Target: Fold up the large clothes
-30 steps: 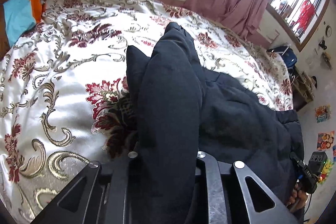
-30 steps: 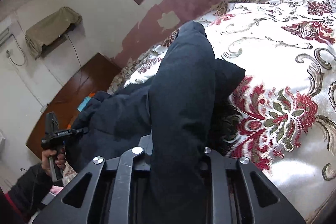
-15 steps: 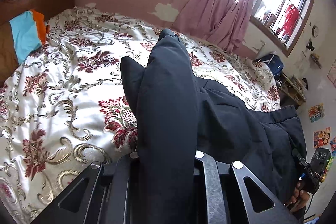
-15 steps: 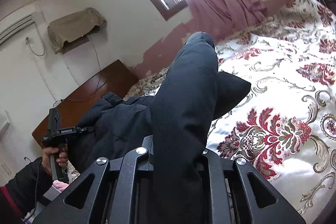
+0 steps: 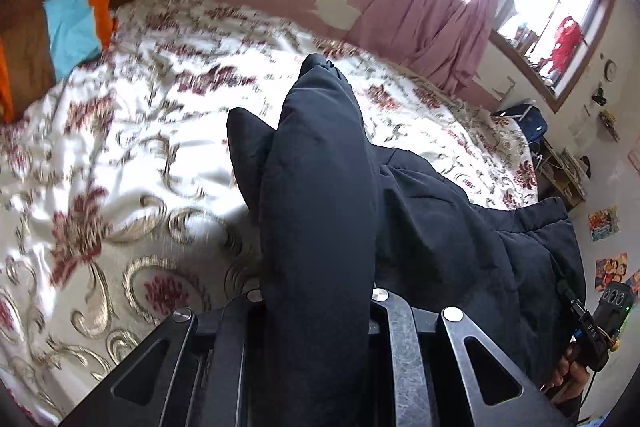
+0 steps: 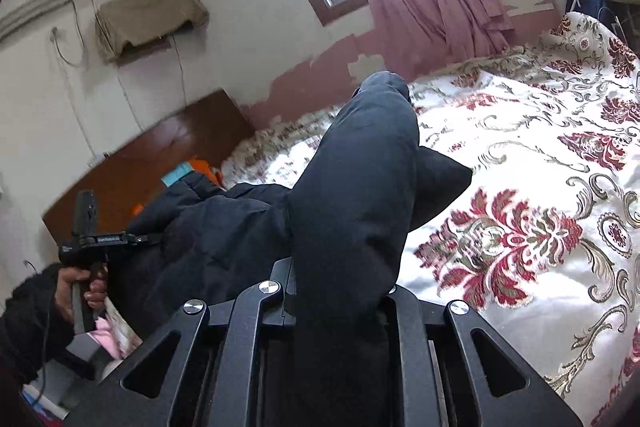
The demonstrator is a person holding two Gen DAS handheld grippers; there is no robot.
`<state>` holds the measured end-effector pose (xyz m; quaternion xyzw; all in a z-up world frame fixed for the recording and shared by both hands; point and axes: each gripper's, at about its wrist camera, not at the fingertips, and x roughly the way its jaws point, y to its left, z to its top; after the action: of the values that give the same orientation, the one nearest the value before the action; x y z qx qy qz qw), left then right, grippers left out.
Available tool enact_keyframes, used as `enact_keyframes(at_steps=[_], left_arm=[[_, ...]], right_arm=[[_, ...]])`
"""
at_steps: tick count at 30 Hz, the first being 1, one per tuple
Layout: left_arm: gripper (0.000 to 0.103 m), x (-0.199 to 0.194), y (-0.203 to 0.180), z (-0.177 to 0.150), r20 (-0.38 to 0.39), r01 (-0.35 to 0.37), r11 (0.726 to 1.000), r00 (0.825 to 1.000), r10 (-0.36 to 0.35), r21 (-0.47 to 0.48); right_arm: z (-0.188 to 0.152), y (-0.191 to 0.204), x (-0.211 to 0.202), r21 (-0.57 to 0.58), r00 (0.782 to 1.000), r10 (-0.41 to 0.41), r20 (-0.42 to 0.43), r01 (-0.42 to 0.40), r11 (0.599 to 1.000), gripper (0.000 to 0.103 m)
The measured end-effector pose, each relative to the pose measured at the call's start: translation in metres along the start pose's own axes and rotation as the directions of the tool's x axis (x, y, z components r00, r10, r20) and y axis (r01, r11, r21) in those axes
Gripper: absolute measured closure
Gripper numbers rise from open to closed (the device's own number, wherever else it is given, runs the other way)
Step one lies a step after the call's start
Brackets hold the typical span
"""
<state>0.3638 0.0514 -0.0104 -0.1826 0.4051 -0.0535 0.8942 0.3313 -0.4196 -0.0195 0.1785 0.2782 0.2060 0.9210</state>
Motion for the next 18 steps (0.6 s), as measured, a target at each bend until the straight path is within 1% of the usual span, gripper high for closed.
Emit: enact_keyframes(at_steps=[2, 5, 6, 7, 8, 10, 11, 12, 13, 14, 15, 16, 17, 18], left_arm=[[0.087, 0.009, 0.007, -0.007, -0.007, -0.008, 1.000, 1.000, 0.008, -0.009], [0.086, 0.014, 0.016, -0.012, 0.000, -0.012, 1.000, 1.000, 0.012, -0.003], [0.085, 0.015, 0.020, -0.013, -0.006, -0.006, 1.000, 1.000, 0.006, -0.012], [0.082, 0.016, 0.022, -0.013, -0.011, -0.005, 1.000, 1.000, 0.004, -0.018], [0.080, 0.018, 0.025, -0.014, -0.018, -0.007, 1.000, 1.000, 0.007, -0.021], [0.071, 0.021, 0.027, -0.014, -0.036, -0.015, 1.000, 0.999, 0.014, -0.016], [0.068, 0.022, 0.028, -0.015, -0.047, -0.023, 1.000, 0.999, 0.022, -0.013], [0.063, 0.023, 0.030, -0.015, -0.059, -0.028, 0.999, 0.998, 0.027, -0.018], [0.055, 0.024, 0.031, -0.016, -0.066, -0.028, 0.999, 0.997, 0.027, -0.027], [0.048, 0.025, 0.034, -0.017, -0.071, -0.029, 0.999, 0.997, 0.026, -0.042], [0.031, 0.024, 0.036, -0.018, -0.069, -0.030, 0.998, 0.997, 0.026, -0.058], [0.021, 0.022, 0.039, -0.019, -0.054, -0.031, 0.997, 0.998, 0.027, -0.076], [0.020, 0.020, 0.042, -0.021, -0.036, -0.033, 0.995, 0.999, 0.029, -0.090], [0.020, 0.018, 0.045, -0.023, -0.027, -0.035, 0.994, 0.999, 0.032, -0.101]], right_arm=[[-0.004, -0.005, 0.007, 0.001, 0.999, -0.032, -0.023, 0.032, 0.999, 0.088], [-0.006, -0.015, 0.009, 0.039, 0.998, -0.046, -0.036, 0.047, 0.998, 0.088], [-0.008, -0.017, 0.010, 0.048, 0.998, -0.052, -0.039, 0.054, 0.997, 0.087], [-0.008, -0.019, 0.011, 0.055, 0.997, -0.068, -0.047, 0.070, 0.996, 0.082], [-0.009, -0.020, 0.013, 0.058, 0.995, -0.087, -0.056, 0.091, 0.994, 0.081], [-0.013, -0.023, 0.018, 0.070, 0.987, -0.140, -0.083, 0.146, 0.987, 0.073], [-0.015, -0.026, 0.020, 0.078, 0.981, -0.168, -0.099, 0.176, 0.981, 0.069], [-0.016, -0.027, 0.024, 0.085, 0.975, -0.191, -0.111, 0.200, 0.976, 0.061], [-0.018, -0.029, 0.025, 0.091, 0.968, -0.215, -0.125, 0.227, 0.970, 0.054], [-0.018, -0.028, 0.028, 0.091, 0.964, -0.229, -0.131, 0.242, 0.966, 0.052], [-0.019, -0.027, 0.028, 0.087, 0.960, -0.247, -0.133, 0.259, 0.962, 0.047], [-0.020, -0.026, 0.028, 0.078, 0.954, -0.269, -0.130, 0.281, 0.957, 0.038], [-0.020, -0.023, 0.025, 0.066, 0.948, -0.294, -0.120, 0.303, 0.951, 0.033], [-0.020, -0.020, 0.023, 0.055, 0.945, -0.310, -0.106, 0.317, 0.947, 0.022]])
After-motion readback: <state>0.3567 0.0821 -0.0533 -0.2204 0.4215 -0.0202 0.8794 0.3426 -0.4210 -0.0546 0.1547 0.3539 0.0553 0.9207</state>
